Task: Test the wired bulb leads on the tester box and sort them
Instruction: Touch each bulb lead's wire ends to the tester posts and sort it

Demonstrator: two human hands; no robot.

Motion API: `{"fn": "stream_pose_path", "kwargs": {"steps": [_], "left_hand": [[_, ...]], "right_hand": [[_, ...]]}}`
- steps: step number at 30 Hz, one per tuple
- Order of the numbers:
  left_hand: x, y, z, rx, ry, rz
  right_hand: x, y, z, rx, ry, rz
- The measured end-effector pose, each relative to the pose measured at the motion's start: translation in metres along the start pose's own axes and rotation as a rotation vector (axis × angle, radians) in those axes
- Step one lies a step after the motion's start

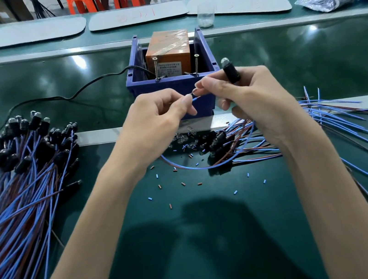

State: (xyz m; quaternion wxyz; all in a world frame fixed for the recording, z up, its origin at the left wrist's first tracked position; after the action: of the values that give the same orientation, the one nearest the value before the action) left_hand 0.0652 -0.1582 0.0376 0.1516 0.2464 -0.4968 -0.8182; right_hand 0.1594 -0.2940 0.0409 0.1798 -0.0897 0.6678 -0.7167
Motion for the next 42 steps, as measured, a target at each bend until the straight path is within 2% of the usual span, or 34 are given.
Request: {"fn": "stream_pose_path", "kwargs": {"steps": [6, 16, 35, 39, 42], "left_hand": [[0.002, 0.002, -0.002, -0.001, -0.084, 0.008], [0.002, -0.001, -0.002, -0.007, -0.09, 0.004], [0.002, 0.001, 0.001, -0.058, -0.04, -0.022], [0.001, 0.0, 0.006, -0.059, 0.039, -0.034], [-0.004, -0.003, 0.015, -0.002, 0.112, -0.032]], "right_hand": [[0.004, -0.001, -0.002, 0.01, -0.074, 0.046], [0.006, -0.004, -0.002, 0.103, -0.12, 0.124], [0.002, 0.003, -0.014, 0.278, 0.007, 0.119], [-0.003, 0.004, -0.004, 0.326, 0.116, 0.119], [-0.006, 0.001, 0.015, 0.217, 0.199, 0.104]]}}
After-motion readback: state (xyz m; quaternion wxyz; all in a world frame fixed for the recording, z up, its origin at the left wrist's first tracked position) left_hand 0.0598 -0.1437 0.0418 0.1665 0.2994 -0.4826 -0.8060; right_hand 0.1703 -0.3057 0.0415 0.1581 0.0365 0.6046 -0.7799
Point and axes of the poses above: each hand's wrist, its own x-axis away from the middle knuckle, its own z-axis out of the back of the hand, y = z × x, the point moved 1 cm from there along -x, towards the middle knuckle, and after that the axes turned 10 degrees about y, right-handed, at the moved point
